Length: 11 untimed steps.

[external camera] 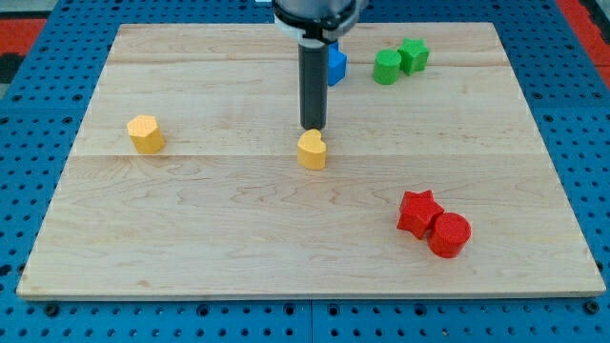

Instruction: Move the yellow hexagon slightly towards the bottom side of the board

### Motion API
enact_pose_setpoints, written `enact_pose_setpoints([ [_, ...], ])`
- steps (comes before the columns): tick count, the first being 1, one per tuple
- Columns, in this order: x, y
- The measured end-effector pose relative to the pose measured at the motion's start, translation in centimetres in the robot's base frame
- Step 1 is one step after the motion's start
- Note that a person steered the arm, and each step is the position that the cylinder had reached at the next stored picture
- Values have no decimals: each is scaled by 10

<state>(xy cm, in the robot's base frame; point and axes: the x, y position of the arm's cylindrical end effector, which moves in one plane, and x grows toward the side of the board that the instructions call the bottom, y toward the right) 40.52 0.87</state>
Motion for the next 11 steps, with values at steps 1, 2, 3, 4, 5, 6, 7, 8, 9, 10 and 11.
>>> enact_pose_setpoints([
  [1, 30, 1],
  [2, 34, -26],
  [3, 29, -42],
  [4, 18, -98],
  [5, 15, -153],
  [6, -19, -165],
  [7, -26, -227],
  [8, -12, -247],
  [9, 4, -224],
  [10, 5, -226],
  [11, 3, -211],
])
